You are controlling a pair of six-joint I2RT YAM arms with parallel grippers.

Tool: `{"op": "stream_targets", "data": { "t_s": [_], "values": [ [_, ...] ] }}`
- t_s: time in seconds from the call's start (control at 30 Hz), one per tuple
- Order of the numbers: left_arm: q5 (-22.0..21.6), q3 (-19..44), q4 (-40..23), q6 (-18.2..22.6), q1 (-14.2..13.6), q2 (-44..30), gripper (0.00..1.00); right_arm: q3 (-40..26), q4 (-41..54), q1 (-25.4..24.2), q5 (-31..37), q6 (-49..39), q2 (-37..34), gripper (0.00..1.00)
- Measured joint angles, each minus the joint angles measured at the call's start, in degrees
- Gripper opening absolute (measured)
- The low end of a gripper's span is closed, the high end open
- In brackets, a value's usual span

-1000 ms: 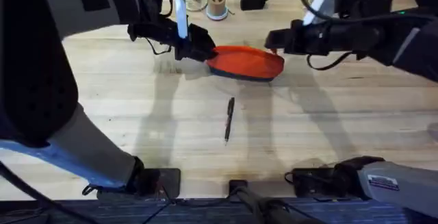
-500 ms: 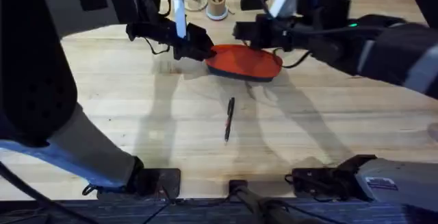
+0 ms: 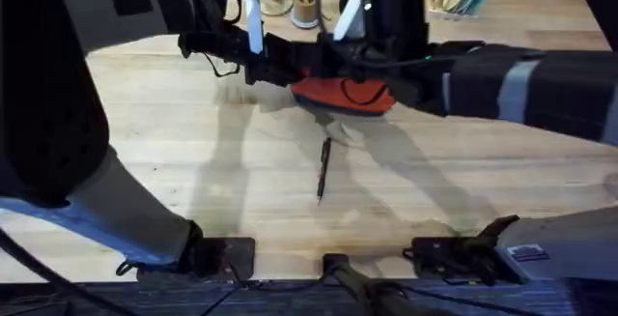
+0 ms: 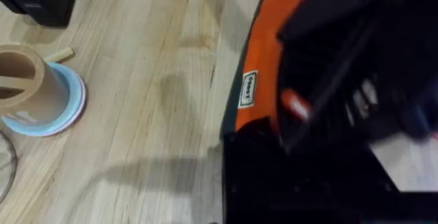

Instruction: Unzip the bag, pick up the pens from the table one at a time and place them inside, then zip the bag closed.

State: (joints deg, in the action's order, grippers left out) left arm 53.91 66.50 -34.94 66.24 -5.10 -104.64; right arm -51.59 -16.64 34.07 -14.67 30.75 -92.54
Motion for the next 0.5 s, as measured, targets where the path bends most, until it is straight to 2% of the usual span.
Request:
{"op": "stream_targets", "data": {
  "t_s": [0.2,0.37,0.4,0.5],
  "values": [
    [-0.1,0.0,-0.3,0.0,0.0,0.0,0.043,0.0,-1.4,1.3,1.3,1.2,-0.8,0.031],
    [-0.1,0.0,-0.4,0.0,0.0,0.0,0.043,-1.0,1.4,1.3,1.4,-0.8,-0.5,0.037],
    [0.0,0.0,-0.4,0.1,0.0,0.0,0.043,-1.4,3.2,1.3,1.7,-1.8,-0.1,0.102],
    [0.1,0.0,-0.6,0.1,0.0,0.0,0.043,-3.1,11.5,1.2,4.6,-5.5,2.5,0.515]
  ]
}}
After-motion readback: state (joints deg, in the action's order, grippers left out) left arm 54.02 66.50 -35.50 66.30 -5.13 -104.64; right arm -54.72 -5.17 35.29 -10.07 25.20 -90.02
